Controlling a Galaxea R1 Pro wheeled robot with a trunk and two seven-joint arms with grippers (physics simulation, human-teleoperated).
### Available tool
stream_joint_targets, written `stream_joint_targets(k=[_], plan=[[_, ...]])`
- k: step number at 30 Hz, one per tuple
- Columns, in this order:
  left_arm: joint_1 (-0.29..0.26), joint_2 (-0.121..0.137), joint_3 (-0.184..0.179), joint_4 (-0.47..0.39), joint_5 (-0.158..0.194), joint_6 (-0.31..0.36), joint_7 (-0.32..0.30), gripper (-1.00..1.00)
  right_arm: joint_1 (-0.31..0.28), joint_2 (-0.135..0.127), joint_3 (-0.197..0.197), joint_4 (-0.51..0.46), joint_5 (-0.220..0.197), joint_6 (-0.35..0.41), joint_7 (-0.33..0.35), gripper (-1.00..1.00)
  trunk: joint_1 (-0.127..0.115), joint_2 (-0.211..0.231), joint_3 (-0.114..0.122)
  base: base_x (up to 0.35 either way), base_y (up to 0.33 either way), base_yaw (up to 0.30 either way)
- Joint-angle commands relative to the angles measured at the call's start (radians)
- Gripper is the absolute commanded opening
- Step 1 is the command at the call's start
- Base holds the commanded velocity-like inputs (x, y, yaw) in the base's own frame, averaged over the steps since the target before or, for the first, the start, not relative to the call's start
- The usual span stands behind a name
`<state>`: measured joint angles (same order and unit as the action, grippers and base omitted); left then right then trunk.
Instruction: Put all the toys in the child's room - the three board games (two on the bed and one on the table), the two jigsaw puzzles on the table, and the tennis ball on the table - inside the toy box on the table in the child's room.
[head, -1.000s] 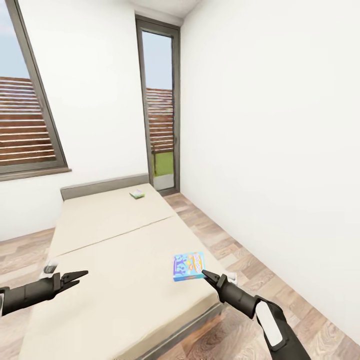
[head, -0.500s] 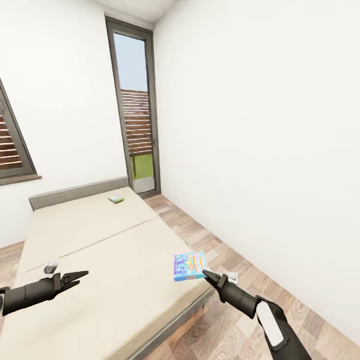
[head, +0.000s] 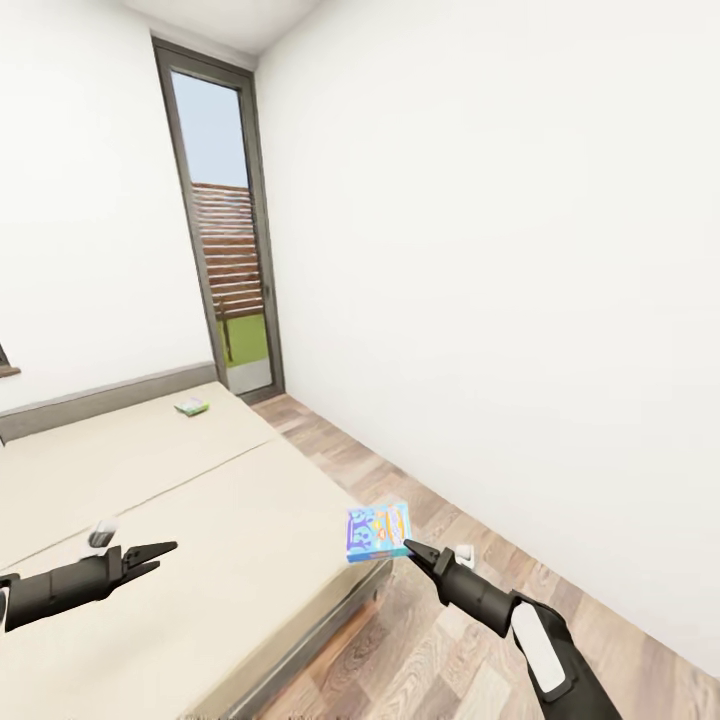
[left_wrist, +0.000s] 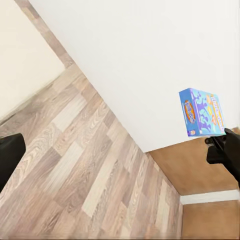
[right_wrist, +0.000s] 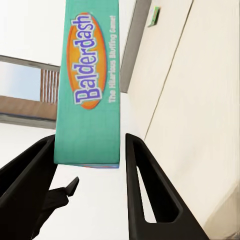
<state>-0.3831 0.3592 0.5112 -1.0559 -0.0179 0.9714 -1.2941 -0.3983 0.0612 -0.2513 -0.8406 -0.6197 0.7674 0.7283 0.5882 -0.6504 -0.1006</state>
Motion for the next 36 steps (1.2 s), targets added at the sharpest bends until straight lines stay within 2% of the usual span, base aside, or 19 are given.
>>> stream_joint_targets(k=[1,15,23,36], plan=[[-0.001,0.000,0.001,0.000,-0.002,0.011,-0.006,1.00,-0.001,0.001,-0.004,0.000,-0.003,0.007,0.002,-1.00,-0.004,0.006,0.002,-0.316,0.000,-0.263],[-0.001,-0.001,0.001,0.000,0.000,0.012,-0.006,1.00,-0.001,0.000,-0.004,0.000,-0.004,0.007,0.003,-1.00,-0.058,0.104,0.058,-0.045,0.000,-0.263],[0.000,0.000,0.003,0.000,0.007,0.008,-0.008,1.00,-0.001,0.000,-0.005,0.000,-0.004,0.008,0.003,-1.00,-0.058,0.104,0.066,-0.007,0.001,-0.263],[0.000,-0.001,0.000,0.000,0.006,0.006,-0.008,1.00,-0.002,0.000,-0.005,0.000,-0.005,0.009,0.003,-1.00,-0.058,0.104,0.077,-0.121,0.064,-0.263]])
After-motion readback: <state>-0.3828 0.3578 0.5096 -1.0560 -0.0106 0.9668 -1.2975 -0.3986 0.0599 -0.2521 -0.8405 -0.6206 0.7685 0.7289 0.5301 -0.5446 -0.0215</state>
